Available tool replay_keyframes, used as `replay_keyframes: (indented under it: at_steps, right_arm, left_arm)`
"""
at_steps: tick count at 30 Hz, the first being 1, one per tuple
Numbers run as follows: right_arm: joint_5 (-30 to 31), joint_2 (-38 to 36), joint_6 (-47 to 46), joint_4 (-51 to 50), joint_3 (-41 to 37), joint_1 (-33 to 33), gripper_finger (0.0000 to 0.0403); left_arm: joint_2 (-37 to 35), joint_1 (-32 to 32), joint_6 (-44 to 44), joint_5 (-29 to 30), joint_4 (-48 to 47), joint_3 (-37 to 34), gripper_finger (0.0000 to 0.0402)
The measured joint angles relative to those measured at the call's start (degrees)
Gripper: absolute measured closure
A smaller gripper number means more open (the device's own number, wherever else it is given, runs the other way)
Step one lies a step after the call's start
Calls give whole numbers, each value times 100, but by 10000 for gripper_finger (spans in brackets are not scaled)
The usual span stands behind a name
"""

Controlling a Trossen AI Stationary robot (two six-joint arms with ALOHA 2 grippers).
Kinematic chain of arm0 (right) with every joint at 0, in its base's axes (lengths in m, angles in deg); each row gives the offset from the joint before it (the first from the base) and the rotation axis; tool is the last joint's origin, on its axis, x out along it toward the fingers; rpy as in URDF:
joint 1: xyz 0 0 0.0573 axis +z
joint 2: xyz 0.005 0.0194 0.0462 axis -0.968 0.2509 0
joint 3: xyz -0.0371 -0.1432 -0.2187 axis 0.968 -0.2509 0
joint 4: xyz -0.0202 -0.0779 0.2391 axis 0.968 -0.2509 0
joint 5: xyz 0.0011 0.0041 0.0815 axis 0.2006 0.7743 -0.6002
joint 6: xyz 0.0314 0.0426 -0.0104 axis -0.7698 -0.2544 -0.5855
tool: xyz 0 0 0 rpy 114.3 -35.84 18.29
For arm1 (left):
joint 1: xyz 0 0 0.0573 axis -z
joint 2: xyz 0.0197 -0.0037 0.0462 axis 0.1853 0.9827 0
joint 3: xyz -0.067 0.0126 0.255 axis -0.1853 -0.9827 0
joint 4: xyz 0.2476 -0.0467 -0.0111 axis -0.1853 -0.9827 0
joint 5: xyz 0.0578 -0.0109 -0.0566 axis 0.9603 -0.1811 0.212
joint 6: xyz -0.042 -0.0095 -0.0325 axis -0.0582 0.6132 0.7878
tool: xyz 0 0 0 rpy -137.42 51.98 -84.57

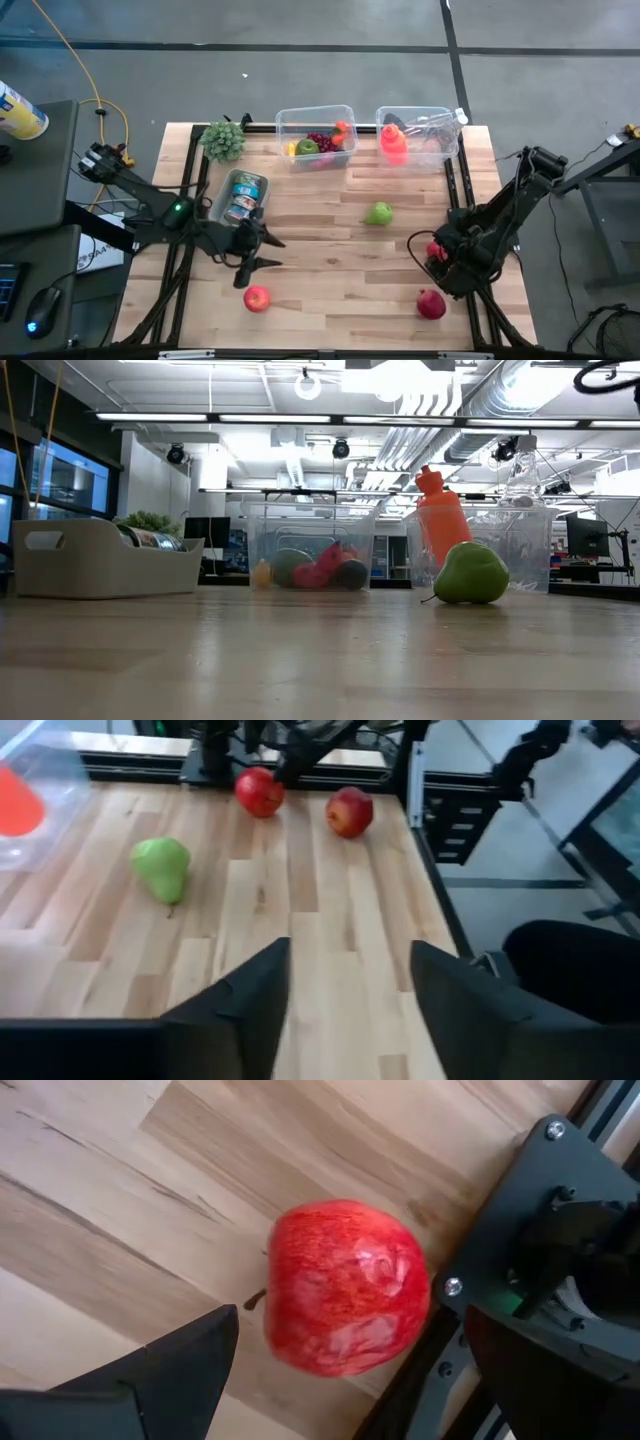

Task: Pick & Place Food Item
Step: Put the red apple into the left transparent bin

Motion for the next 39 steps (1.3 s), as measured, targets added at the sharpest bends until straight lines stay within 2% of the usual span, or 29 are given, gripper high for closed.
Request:
replay_keyframes:
  at_steps: [6,11,21,33,36,39]
  right_arm:
    - [1,1,209,169,-39,0,25]
    - [-7,0,234,176,-90,0,25]
    - [105,15,311,970,-918,-3,25]
    - [351,408,347,1078,-873,-3,27]
    - [385,528,348,1182,-874,-4,44]
    - [401,618,348,1304,-874,-4,78]
  left_arm:
    - [0,-370,-4,1,-174,0,132]
    - [0,-713,-8,18,-442,0,100]
    - [62,-1097,-153,18,-708,0,96]
    - [107,-1395,-150,7,-470,0,96]
    - [187,-1403,-266,26,-378,0,96]
    - [298,-1437,-557,23,-323,0,96]
